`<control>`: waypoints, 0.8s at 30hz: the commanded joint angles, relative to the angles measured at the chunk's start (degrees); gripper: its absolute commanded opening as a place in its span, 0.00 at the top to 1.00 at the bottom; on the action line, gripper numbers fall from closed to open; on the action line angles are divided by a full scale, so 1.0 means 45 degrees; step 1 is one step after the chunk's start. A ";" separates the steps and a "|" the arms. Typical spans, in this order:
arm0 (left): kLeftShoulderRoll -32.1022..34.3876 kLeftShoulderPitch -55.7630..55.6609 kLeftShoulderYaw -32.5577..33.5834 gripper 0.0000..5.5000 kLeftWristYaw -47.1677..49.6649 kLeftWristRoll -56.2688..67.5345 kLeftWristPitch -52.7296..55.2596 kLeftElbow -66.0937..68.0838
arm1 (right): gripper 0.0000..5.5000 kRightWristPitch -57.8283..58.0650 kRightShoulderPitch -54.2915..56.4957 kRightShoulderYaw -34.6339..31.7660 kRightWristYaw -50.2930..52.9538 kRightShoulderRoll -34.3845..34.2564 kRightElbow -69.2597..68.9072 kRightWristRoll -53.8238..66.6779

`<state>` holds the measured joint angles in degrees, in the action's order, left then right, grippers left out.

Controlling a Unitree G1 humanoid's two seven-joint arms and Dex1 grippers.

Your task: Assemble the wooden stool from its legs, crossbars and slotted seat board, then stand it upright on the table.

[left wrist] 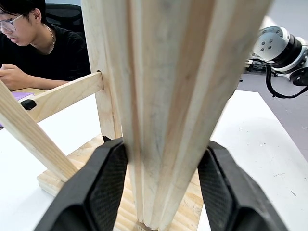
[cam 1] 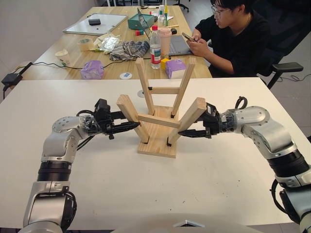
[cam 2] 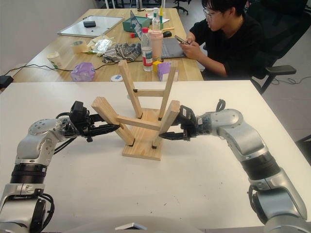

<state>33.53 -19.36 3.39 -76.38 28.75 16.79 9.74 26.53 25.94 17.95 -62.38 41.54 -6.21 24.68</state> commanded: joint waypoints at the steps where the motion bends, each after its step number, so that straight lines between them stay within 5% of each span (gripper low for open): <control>1: 0.0008 -0.0374 0.0052 0.61 -0.0480 0.0329 -0.0188 0.0049 | 0.63 0.1632 -0.1517 0.0662 0.0296 0.1416 0.0913 -0.1477; 12: -0.0018 -0.0528 -0.0024 0.61 -0.0559 0.0255 -0.0337 0.0200 | 0.63 0.1789 -0.2039 0.0218 0.0438 0.1696 0.0411 -0.1081; 24: -0.0083 -0.0718 -0.0131 0.61 -0.0568 0.0344 -0.0149 0.0034 | 0.63 0.1367 -0.1973 0.1305 0.0650 0.1442 0.0917 -0.2118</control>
<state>33.02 -20.37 2.50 -77.53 28.70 16.09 10.99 26.95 22.82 16.63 -61.02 43.78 -7.96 25.19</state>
